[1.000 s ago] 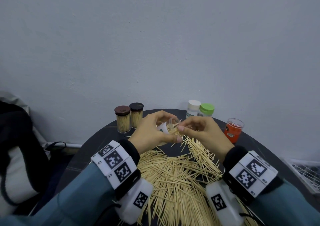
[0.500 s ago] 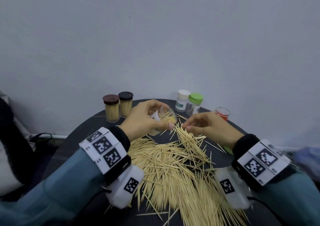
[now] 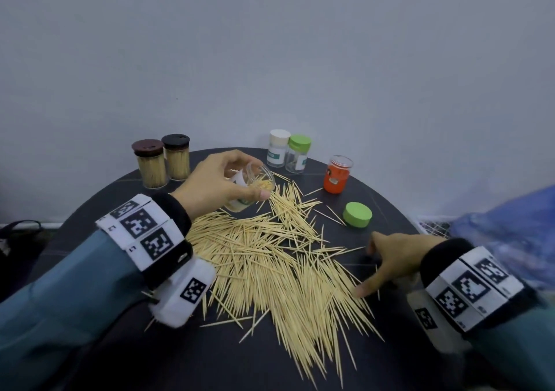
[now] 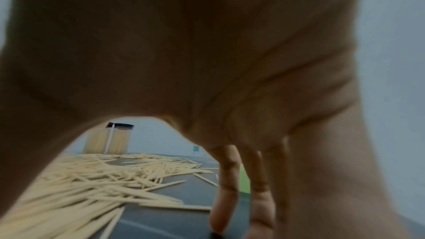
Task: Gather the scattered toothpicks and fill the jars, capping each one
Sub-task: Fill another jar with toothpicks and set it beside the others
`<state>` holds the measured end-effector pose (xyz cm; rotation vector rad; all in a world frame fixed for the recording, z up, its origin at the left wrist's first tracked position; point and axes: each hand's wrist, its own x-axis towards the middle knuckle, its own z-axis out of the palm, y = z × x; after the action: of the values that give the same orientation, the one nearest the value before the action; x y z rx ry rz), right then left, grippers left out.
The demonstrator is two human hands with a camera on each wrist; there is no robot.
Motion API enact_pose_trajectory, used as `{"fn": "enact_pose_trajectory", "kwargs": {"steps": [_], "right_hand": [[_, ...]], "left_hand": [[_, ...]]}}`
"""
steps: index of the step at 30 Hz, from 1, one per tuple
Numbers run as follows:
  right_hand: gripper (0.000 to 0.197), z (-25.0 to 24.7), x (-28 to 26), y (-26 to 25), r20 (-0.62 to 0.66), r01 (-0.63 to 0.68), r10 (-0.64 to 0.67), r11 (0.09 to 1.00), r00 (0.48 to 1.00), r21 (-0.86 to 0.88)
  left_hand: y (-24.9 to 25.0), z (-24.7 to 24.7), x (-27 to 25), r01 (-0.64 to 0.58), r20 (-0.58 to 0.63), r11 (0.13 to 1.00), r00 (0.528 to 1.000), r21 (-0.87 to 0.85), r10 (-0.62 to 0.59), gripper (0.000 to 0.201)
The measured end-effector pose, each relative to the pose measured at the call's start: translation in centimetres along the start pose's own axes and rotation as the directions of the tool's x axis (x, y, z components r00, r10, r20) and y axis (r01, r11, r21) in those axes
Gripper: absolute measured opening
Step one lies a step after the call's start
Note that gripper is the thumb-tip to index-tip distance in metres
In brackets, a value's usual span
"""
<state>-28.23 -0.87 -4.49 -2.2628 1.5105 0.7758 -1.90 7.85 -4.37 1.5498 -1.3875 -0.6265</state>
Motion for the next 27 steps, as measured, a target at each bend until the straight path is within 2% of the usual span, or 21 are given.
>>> {"fn": "enact_pose_trajectory", "kwargs": {"steps": [5,9,16,20,23,25,27], "right_hand": [[0.086,0.5,-0.9,-1.2,0.043,0.06,-0.064,0.995,0.997,0.082],[0.087,1.1,-0.6,-3.0,0.007,0.115,-0.116,0.991,0.993,0.074],[0.055,0.4,1.1,-5.8,0.02,0.239,-0.245,0.957,0.969,0.165],[0.045,-0.6,2.6,-7.4,-0.06,0.268,-0.262,0.957,0.963,0.113],[0.039,-1.3,3.4,-8.5,-0.178,0.271,-0.244,0.952,0.953,0.143],[0.039,-1.7,3.6,-9.0,-0.249,0.28,-0.234,0.945,0.94,0.167],[0.041,-2.0,3.3,-9.0,-0.267,0.272,-0.226,0.951,0.937,0.15]], "left_hand": [[0.0,0.2,-0.1,0.011,0.007,1.0,1.0,0.011,-0.011,0.051],[0.0,0.2,-0.1,0.012,0.001,1.0,1.0,0.028,-0.012,0.051],[-0.1,0.0,-0.2,0.009,-0.001,0.999,1.0,0.03,-0.009,0.052],[-0.3,-0.2,0.0,0.014,-0.011,0.999,1.0,0.036,-0.013,0.051],[-0.6,-0.4,0.2,0.015,-0.021,0.999,1.0,0.042,-0.014,0.052],[-0.7,-0.6,0.3,0.02,-0.016,0.999,1.0,0.047,-0.02,0.053],[-0.7,-0.6,0.4,0.021,-0.008,0.999,1.0,0.034,-0.02,0.056]]}}
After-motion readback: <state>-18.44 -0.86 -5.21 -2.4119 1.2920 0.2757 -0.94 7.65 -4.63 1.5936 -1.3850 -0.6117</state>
